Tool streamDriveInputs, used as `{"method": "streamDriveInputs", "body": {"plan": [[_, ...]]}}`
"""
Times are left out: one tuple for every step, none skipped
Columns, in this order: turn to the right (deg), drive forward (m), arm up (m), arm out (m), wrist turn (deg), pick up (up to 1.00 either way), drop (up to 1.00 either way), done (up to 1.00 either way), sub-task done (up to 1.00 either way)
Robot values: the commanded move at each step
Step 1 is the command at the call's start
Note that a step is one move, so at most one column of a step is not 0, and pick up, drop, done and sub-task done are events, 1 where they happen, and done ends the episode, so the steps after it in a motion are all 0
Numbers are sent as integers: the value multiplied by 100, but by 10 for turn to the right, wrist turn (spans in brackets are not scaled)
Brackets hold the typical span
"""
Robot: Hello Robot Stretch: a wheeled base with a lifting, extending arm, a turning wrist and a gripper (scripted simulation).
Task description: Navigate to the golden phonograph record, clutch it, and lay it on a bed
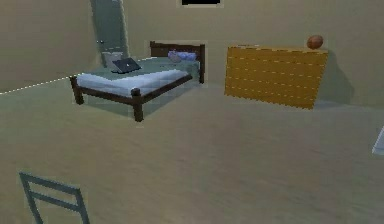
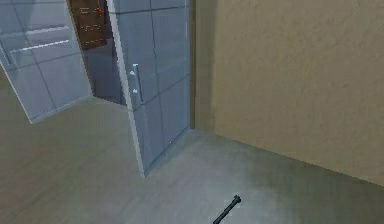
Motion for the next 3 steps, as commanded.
{"method": "streamDriveInputs", "body": {"plan": [[360, 0, 0, 0, 0, 0, 0, 0, 0], [-210, 0, 0, 0, 0, 0, 0, 0, 0], [0, 40, 0, 0, 0, 0, 0, 0, 0]]}}
